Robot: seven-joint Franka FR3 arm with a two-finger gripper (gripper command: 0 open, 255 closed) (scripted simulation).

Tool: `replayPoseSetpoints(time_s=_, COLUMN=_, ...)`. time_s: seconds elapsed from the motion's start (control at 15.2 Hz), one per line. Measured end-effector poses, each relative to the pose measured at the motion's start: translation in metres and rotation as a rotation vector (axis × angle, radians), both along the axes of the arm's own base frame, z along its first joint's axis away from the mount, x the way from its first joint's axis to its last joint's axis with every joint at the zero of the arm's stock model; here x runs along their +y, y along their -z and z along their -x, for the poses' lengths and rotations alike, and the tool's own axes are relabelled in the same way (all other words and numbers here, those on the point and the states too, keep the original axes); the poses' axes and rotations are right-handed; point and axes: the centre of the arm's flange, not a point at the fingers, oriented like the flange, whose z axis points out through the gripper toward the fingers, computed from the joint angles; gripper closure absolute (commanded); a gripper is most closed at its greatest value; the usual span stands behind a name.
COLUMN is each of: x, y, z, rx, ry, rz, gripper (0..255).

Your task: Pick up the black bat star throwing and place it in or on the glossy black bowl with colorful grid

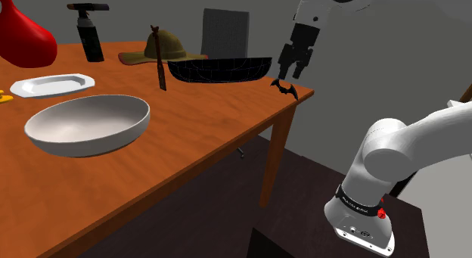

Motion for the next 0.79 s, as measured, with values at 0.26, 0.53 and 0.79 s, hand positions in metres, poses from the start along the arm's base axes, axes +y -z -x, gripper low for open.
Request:
replayPoseSetpoints(time_s=0.26, x=-0.019, y=0.002, z=-0.013, rx=0.006, ry=-0.003, rz=0.026, gripper=0)
replayPoseSetpoints(time_s=0.53, x=-0.035, y=0.015, z=-0.02, rx=0.01, ry=-0.006, rz=0.044, gripper=0)
replayPoseSetpoints(time_s=0.79, x=-0.035, y=0.035, z=-0.023, rx=0.01, ry=-0.007, rz=0.045, gripper=0)
